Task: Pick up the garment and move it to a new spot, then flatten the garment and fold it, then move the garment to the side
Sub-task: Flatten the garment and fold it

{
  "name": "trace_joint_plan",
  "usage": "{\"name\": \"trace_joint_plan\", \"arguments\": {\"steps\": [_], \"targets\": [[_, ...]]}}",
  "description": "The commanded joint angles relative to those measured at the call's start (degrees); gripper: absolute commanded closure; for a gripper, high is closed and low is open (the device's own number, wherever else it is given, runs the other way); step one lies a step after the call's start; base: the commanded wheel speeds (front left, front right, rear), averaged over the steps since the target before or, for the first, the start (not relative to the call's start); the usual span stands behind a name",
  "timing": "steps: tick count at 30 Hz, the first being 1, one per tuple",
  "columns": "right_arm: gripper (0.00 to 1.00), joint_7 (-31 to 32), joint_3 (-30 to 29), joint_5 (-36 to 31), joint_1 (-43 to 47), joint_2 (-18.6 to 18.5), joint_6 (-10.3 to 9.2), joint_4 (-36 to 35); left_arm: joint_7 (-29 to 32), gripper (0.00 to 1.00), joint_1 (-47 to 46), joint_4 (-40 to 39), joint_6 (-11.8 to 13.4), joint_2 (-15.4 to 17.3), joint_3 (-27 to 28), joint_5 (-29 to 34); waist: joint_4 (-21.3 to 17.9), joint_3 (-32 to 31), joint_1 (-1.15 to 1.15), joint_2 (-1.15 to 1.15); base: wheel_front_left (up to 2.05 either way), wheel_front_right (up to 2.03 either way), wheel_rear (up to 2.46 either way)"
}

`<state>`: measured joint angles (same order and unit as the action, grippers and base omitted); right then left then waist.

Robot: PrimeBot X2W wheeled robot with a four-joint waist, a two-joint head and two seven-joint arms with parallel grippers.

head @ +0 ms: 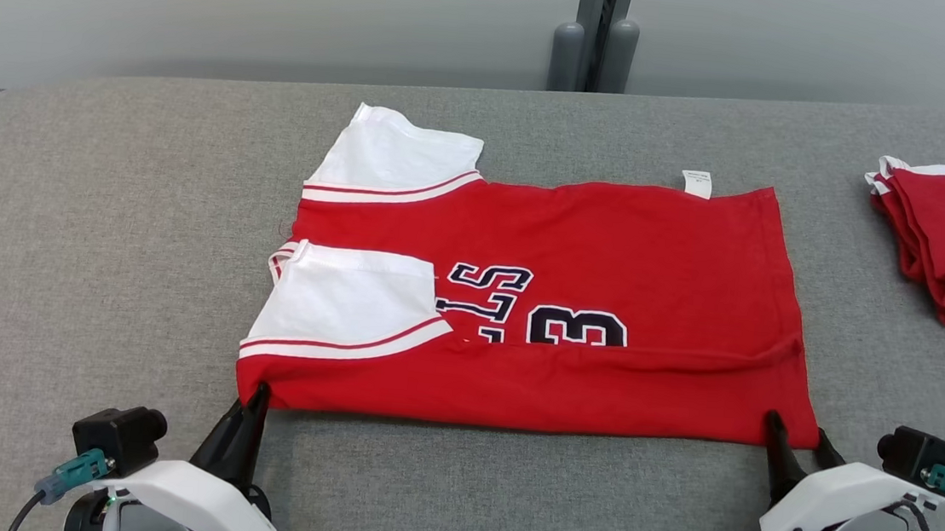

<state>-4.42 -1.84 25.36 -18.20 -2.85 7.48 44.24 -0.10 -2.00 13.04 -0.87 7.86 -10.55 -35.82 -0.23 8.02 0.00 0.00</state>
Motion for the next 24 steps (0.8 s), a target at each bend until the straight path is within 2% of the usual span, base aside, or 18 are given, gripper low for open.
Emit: {"name": "trace_joint_plan", "arguments": {"steps": [1, 2, 4, 7, 13, 19, 24], "targets": [[0.55, 0.9, 0.5, 1.0, -0.6, -0.1, 0.03, 1.7, -0.1, 1.0, 0.1, -0.6, 0.4, 0.3, 0.0, 0.3, 0.1, 0.0, 0.0, 0.0, 0.0, 0.0, 0.0], [0.67, 1.1, 0.9, 2.0, -1.1, 0.0, 0.03, 2.6, -0.1, 1.0, 0.1, -1.0, 0.4, 0.4, -0.1, 0.5, 0.2, 0.0, 0.0, 0.0, 0.0, 0.0, 0.0], [1.0, 0.5, 1.5, 3.5, -2.2, 0.0, 0.03, 3.6, -0.2, 1.0, 0.1, -1.5, 0.6, 0.5, -0.3, 0.6, 0.2, 0.0, 0.0, 0.0, 0.0, 0.0, 0.0], [1.0, -0.8, 1.9, 6.3, -3.2, -0.2, 0.03, 3.6, -0.3, 1.0, 0.4, -2.5, 1.0, 1.2, -0.5, 1.5, 0.1, 0.0, 0.0, 0.0, 0.0, 0.0, 0.0], [1.0, -1.1, 2.9, 9.3, -0.9, -0.6, 0.03, -0.6, 0.6, 1.0, 2.4, -6.4, 1.9, 3.0, -0.7, 2.6, -0.2, -0.3, 0.0, 0.0, 0.0, 0.0, 0.0], [1.0, 1.7, 3.6, 12.1, 6.2, -2.8, 0.02, -10.5, 3.5, 1.0, 8.8, -15.0, 3.6, 5.9, -0.7, 3.5, -0.9, -0.5, 0.0, 0.0, 0.0, 0.0, 0.0], [1.0, 4.5, 2.1, 11.2, 13.2, -3.5, 0.02, -18.0, 6.7, 1.0, 15.7, -21.3, 5.8, 7.5, -1.1, 4.0, -1.3, -0.6, 0.0, 0.0, 0.0, 0.0, 0.0]]}}
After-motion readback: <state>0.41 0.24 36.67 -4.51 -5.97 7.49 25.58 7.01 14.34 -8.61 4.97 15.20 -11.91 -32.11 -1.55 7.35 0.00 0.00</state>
